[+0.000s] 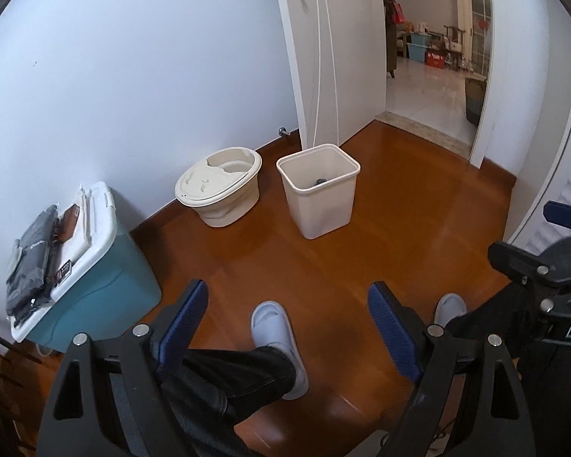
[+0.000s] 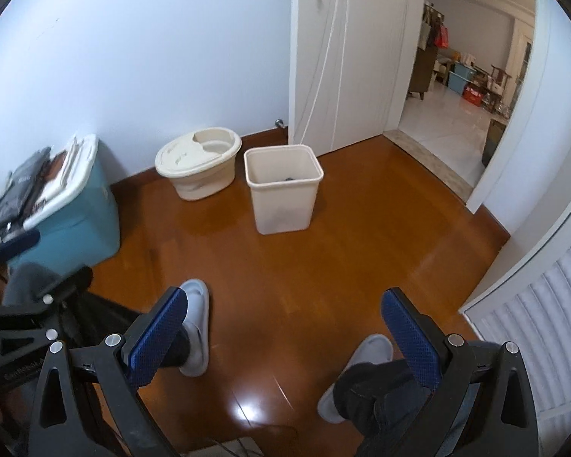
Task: Collect trash
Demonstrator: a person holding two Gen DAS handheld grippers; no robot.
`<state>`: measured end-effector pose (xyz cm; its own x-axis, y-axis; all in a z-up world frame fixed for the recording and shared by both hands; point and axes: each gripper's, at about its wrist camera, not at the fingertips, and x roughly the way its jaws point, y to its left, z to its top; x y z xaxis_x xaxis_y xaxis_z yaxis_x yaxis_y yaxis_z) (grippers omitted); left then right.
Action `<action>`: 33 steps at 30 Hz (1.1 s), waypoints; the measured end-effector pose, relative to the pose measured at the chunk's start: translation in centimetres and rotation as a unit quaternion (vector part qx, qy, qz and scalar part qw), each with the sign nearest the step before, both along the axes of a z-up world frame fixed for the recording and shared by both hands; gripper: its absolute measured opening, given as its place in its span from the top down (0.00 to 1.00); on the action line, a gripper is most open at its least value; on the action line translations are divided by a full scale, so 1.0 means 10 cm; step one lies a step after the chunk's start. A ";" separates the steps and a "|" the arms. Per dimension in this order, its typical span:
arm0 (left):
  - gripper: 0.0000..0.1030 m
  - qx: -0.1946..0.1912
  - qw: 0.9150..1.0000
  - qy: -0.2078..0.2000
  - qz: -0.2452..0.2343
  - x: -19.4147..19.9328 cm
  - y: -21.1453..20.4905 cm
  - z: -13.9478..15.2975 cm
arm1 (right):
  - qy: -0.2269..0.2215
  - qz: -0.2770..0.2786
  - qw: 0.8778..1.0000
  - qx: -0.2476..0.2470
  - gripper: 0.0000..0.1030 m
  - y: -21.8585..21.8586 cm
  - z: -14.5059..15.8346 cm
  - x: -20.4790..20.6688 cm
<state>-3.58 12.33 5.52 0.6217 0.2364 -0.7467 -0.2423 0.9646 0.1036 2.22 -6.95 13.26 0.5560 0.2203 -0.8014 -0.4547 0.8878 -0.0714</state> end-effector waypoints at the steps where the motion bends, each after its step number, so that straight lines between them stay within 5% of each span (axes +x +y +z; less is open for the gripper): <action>1: 0.16 -0.003 1.000 0.001 -0.003 0.00 -0.01 0.00 | 0.002 0.005 1.000 0.000 0.00 -0.01 -0.02 -0.03; 33: 0.16 -0.043 0.999 0.022 0.005 0.03 0.00 -0.18 | 0.024 0.017 0.999 -0.026 0.00 0.08 -0.19 0.14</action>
